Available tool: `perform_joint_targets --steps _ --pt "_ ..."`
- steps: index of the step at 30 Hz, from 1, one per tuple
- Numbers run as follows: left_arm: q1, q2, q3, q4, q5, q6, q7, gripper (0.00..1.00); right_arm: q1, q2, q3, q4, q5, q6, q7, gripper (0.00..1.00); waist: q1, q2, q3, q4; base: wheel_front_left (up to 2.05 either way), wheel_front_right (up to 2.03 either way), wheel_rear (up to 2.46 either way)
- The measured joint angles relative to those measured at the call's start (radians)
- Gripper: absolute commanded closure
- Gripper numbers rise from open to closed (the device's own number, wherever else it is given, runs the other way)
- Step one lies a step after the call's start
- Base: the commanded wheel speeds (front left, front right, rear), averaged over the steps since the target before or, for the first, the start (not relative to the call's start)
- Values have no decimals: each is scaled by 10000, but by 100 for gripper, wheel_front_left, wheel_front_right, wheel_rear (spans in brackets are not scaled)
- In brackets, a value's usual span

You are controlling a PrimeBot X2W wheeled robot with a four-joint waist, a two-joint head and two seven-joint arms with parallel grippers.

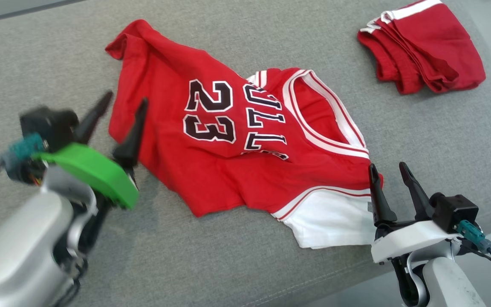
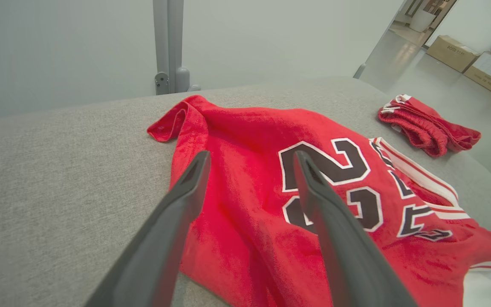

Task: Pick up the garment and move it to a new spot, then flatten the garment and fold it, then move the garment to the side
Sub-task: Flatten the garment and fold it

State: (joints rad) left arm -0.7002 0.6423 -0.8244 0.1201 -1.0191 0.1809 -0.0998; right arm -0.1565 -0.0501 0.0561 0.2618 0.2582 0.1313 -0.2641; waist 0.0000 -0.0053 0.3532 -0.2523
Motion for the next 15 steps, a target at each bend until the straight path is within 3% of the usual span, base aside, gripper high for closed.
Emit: perform_joint_targets --steps 5,8,15 --pt "1543 190 -508 -1845 161 1122 -119 0 122 4 -54 -113 -142 0 0 0 0 0 -254 299 0 0 0" --pt "2437 38 -949 -2483 36 1498 27 0 201 4 -58 -153 -161 0 0 0 0 0 -349 398 0 0 0" --pt "3055 -382 -2042 -1954 31 1659 802 0 264 2 -71 -196 -305 -2 0 0 0 0 -246 531 0 0 0"
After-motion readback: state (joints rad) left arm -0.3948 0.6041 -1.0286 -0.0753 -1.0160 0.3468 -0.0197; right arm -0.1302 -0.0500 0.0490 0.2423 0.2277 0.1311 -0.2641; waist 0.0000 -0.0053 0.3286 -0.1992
